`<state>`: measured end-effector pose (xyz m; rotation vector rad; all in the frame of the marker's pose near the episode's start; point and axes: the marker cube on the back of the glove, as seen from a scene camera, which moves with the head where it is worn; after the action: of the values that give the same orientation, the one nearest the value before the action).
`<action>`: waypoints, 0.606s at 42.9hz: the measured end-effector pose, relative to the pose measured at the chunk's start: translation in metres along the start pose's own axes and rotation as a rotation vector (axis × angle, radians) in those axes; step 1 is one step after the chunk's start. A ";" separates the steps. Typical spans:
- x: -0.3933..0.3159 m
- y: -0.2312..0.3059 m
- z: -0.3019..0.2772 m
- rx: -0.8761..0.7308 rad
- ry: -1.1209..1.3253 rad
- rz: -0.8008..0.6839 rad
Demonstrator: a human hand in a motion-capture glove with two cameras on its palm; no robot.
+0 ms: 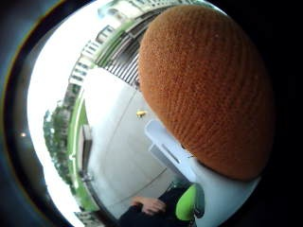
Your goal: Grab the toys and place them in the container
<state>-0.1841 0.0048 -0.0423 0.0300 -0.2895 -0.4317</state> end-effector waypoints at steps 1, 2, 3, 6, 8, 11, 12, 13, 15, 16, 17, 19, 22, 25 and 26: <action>-0.005 -0.002 0.004 -0.006 0.005 0.006; -0.010 -0.004 0.009 -0.011 0.015 0.007; -0.014 -0.005 0.013 -0.017 0.028 -0.006; -0.023 -0.006 0.028 -0.038 0.091 -0.079; -0.027 -0.007 0.039 -0.056 0.131 -0.095; -0.031 -0.007 0.051 -0.096 0.165 -0.090; -0.031 -0.006 0.054 -0.114 0.176 -0.105; -0.030 -0.004 0.057 -0.130 0.182 -0.127; -0.029 -0.002 0.059 -0.149 0.185 -0.162; -0.028 -0.002 0.059 -0.148 0.178 -0.167; -0.028 -0.002 0.057 -0.140 0.164 -0.162; -0.026 -0.003 0.052 -0.112 0.135 -0.133; -0.012 -0.003 0.041 -0.076 0.147 -0.078; 0.006 -0.003 0.029 -0.044 0.126 0.007; 0.013 -0.002 0.026 -0.037 0.129 0.025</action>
<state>-0.1813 -0.0016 -0.0143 0.0183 -0.1551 -0.4082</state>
